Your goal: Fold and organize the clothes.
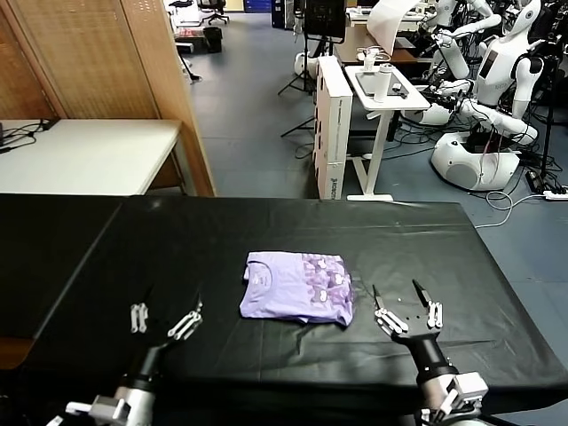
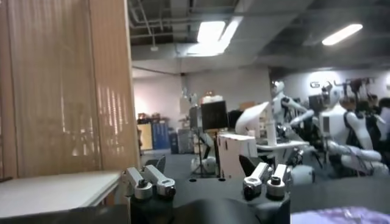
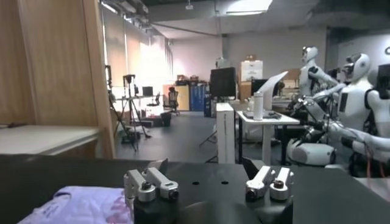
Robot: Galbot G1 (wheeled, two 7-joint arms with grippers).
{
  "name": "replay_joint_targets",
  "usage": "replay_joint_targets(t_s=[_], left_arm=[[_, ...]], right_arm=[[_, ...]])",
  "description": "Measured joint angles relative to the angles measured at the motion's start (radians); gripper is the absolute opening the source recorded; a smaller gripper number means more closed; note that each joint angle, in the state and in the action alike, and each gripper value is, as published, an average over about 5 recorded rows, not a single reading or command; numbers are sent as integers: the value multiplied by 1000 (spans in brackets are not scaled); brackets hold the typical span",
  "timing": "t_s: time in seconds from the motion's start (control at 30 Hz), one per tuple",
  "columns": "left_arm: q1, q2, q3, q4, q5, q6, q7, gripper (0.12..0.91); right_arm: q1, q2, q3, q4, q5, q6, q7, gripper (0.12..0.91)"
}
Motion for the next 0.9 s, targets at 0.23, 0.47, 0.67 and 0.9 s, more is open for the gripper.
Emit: replay_joint_targets(t_s=[0.23, 0.47, 0.67, 0.9], left_arm=[[40, -12, -5, -21, -5, 13, -15, 907], [52, -6, -23, -23, -13, 8, -15, 907], [64, -4, -27, -23, -14, -2, -4, 907], [58, -2, -23, -18, -14, -1, 1, 907]], right_arm=[[-29, 13, 8, 16, -2, 2, 8, 907], [-52, 19, 20, 28, -2, 3, 14, 907], [-62, 20, 27, 30, -3, 2, 19, 907], [-86, 28, 23, 39, -15, 4, 20, 907]])
